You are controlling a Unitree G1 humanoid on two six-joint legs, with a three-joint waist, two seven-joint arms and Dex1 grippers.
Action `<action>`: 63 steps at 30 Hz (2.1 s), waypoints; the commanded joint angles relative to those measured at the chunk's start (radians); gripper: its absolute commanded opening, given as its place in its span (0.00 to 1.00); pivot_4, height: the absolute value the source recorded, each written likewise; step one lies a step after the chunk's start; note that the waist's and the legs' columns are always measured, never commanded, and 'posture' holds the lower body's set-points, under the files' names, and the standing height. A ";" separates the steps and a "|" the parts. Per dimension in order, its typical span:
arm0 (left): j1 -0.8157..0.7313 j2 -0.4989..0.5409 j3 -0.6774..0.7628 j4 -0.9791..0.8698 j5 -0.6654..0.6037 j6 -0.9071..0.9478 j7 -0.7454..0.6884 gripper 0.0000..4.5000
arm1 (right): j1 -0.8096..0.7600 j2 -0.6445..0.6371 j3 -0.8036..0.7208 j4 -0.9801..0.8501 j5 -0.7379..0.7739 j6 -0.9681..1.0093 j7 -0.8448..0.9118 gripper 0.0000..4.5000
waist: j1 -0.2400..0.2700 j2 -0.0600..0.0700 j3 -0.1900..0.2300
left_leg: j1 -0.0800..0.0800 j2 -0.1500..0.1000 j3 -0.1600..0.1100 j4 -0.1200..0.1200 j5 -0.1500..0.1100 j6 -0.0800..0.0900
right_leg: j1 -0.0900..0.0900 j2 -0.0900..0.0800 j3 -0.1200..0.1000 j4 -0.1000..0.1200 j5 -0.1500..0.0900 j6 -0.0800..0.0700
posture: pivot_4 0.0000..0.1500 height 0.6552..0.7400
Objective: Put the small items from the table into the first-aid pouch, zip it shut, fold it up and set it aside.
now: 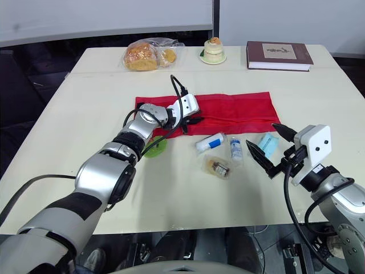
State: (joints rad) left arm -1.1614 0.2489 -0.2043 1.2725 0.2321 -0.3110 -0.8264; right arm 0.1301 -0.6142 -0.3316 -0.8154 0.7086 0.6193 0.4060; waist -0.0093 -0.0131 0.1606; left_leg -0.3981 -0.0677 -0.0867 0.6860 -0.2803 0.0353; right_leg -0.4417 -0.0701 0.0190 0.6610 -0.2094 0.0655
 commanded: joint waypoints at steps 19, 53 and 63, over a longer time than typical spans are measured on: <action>-0.008 0.026 0.050 -0.008 -0.021 0.009 -0.026 0.02 | 0.111 -0.305 -0.508 0.186 0.268 -0.022 0.500 1.00 | 0.002 -0.001 0.001 | 0.001 0.000 0.000 0.000 -0.003 0.005 | 0.002 0.000 -0.001 -0.001 0.000 0.000 | 1.00 0.87; -0.002 0.002 0.056 -0.030 -0.025 0.010 -0.060 0.02 | -0.951 -0.141 0.768 0.945 -0.659 -0.450 0.783 1.00 | -0.003 -0.003 0.002 | -0.004 0.000 0.001 0.002 0.000 0.000 | -0.004 -0.001 0.000 0.001 0.000 0.000 | 1.00 0.87; 0.008 0.010 0.058 -0.035 -0.030 0.008 -0.073 0.02 | -1.163 -0.009 0.903 1.248 -0.852 -0.630 0.952 1.00 | -0.006 -0.003 0.002 | -0.005 -0.001 0.000 0.002 0.000 -0.001 | -0.006 -0.001 0.000 0.001 0.000 0.000 | 1.00 0.87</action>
State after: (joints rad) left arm -1.1444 0.2510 -0.1642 1.2657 0.2227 -0.2915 -0.8947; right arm -0.9964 -0.6258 0.5667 0.4188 -0.1188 0.0313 1.3151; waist -0.0156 -0.0164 0.1624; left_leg -0.4029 -0.0685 -0.0865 0.6875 -0.2802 0.0344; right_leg -0.4482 -0.0712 0.0191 0.6617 -0.2093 0.0656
